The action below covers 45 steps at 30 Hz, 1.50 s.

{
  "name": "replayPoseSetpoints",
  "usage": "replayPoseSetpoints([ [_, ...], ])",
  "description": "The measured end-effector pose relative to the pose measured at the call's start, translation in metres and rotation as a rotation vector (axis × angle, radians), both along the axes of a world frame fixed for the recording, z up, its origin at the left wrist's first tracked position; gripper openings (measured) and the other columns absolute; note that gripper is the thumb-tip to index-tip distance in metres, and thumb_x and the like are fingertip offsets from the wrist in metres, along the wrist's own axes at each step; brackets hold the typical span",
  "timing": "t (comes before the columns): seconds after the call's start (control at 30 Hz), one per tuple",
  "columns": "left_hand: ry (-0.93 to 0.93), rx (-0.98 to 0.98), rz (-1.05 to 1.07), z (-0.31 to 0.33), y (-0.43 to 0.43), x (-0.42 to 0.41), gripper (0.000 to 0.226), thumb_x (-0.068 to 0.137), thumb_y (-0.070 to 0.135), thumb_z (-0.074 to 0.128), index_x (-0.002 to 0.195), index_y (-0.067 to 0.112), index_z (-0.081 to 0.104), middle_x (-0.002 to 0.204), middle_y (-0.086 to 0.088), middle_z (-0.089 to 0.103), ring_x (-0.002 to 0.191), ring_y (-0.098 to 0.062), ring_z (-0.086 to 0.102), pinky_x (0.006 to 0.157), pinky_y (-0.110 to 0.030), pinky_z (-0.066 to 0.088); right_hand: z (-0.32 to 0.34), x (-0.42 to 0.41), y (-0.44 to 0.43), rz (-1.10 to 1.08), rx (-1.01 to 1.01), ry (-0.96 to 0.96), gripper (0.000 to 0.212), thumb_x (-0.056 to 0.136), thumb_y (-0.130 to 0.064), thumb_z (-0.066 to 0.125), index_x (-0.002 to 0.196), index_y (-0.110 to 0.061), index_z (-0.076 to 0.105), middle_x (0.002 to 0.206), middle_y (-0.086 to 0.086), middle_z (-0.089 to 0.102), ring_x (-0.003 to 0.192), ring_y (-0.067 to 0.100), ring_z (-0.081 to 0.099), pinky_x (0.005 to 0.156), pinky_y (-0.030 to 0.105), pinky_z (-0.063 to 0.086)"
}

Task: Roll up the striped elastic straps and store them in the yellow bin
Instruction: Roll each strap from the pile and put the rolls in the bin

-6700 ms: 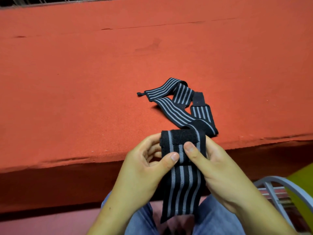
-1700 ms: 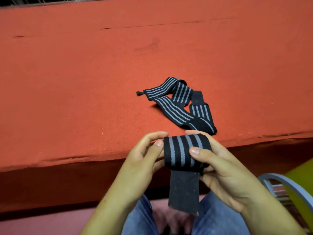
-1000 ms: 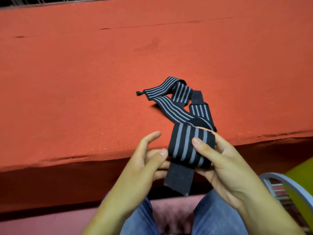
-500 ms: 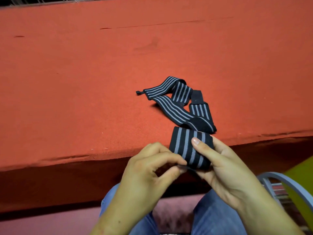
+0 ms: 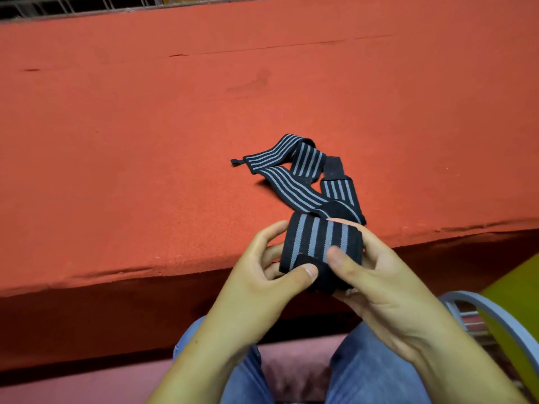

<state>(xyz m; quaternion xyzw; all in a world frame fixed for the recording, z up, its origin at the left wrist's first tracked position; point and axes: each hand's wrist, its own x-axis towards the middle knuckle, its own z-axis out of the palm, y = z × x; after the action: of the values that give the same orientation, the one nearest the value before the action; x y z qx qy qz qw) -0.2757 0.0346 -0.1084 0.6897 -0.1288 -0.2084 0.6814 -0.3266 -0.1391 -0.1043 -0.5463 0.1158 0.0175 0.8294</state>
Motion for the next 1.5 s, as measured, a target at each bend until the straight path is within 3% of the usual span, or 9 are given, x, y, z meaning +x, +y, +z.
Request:
replayPoseSetpoints([
  [0.1,0.03,-0.043,-0.071,0.003,-0.002,0.001,0.068,0.085,0.012,0.073,0.146,0.03,0.049,0.128,-0.001,0.073,0.122,-0.017,0.068,0.107,-0.038,0.05,0.001,-0.006,-0.007,0.027,-0.081,-0.021,0.069,0.07,-0.014,0.091,0.133,-0.018,0.063,0.122,0.013,0.077,0.116,0.028,0.074,0.089,0.03,0.062],
  [0.2,0.039,-0.084,-0.167,0.005,-0.01,-0.003,0.071,0.087,0.009,0.074,0.15,0.025,0.046,0.14,-0.004,0.066,0.132,-0.02,0.062,0.114,-0.043,0.043,0.007,-0.018,-0.019,0.039,-0.118,-0.051,0.061,0.072,-0.019,0.086,0.13,-0.023,0.066,0.124,0.011,0.077,0.118,0.028,0.073,0.096,0.035,0.061],
  [0.43,0.03,-0.143,-0.226,0.008,-0.048,-0.015,0.063,0.082,0.017,0.078,0.141,0.013,0.056,0.138,-0.012,0.067,0.133,-0.029,0.061,0.118,-0.052,0.04,0.014,-0.048,-0.054,-0.019,-0.238,-0.077,0.053,0.073,-0.021,0.089,0.123,-0.031,0.071,0.12,0.006,0.079,0.107,0.016,0.076,0.076,0.02,0.059],
  [0.57,0.003,-0.137,-0.263,0.011,-0.081,-0.022,0.054,0.085,0.009,0.075,0.137,0.012,0.059,0.134,-0.013,0.068,0.129,-0.031,0.063,0.116,-0.054,0.042,0.021,-0.067,-0.089,-0.049,-0.383,-0.067,0.059,0.069,-0.022,0.097,0.122,-0.028,0.072,0.117,0.001,0.08,0.112,0.017,0.076,0.096,0.03,0.061],
  [0.8,-0.148,-0.054,-0.389,0.028,-0.152,-0.038,0.052,0.084,0.004,0.075,0.133,0.014,0.063,0.126,-0.003,0.074,0.12,-0.017,0.069,0.096,-0.025,0.054,0.049,-0.103,-0.163,-0.002,-0.573,0.032,0.055,0.072,-0.025,0.097,0.122,-0.022,0.073,0.112,0.002,0.081,0.109,0.022,0.077,0.099,0.041,0.061],
  [1.07,-0.221,-0.001,-0.626,0.034,-0.26,-0.063,0.054,0.09,0.005,0.078,0.138,0.02,0.06,0.13,0.002,0.072,0.122,-0.012,0.067,0.101,-0.03,0.053,0.076,-0.149,-0.262,0.054,-0.821,0.256,0.045,0.073,-0.026,0.096,0.114,-0.021,0.077,0.104,0.004,0.082,0.101,0.025,0.078,0.098,0.053,0.059],
  [1.2,-0.225,0.039,-0.645,0.025,-0.301,-0.065,0.051,0.093,0.008,0.075,0.14,0.022,0.058,0.132,0.002,0.07,0.117,-0.011,0.069,0.099,-0.026,0.055,0.076,-0.162,-0.304,0.049,-0.866,0.369,0.055,0.067,-0.038,0.098,0.115,-0.021,0.075,0.108,0.004,0.082,0.105,0.027,0.078,0.103,0.053,0.058],
  [1.4,-0.646,0.351,-0.529,-0.001,-0.318,-0.053,0.035,0.096,0.016,0.071,0.128,0.029,0.068,0.119,0.02,0.072,0.111,0.012,0.063,0.099,-0.011,0.047,0.04,-0.177,-0.366,-0.083,-0.866,0.619,0.045,0.076,-0.023,0.092,0.112,-0.008,0.07,0.108,0.015,0.08,0.101,0.031,0.078,0.098,0.045,0.061],
  [1.5,-0.766,0.431,-0.515,-0.012,-0.316,-0.056,0.031,0.096,0.023,0.07,0.124,0.035,0.07,0.123,0.028,0.067,0.116,0.015,0.057,0.097,-0.002,0.038,0.02,-0.175,-0.377,-0.006,-0.926,0.728,0.039,0.077,-0.022,0.092,0.107,-0.006,0.072,0.102,0.013,0.08,0.093,0.027,0.078,0.081,0.036,0.063],
])
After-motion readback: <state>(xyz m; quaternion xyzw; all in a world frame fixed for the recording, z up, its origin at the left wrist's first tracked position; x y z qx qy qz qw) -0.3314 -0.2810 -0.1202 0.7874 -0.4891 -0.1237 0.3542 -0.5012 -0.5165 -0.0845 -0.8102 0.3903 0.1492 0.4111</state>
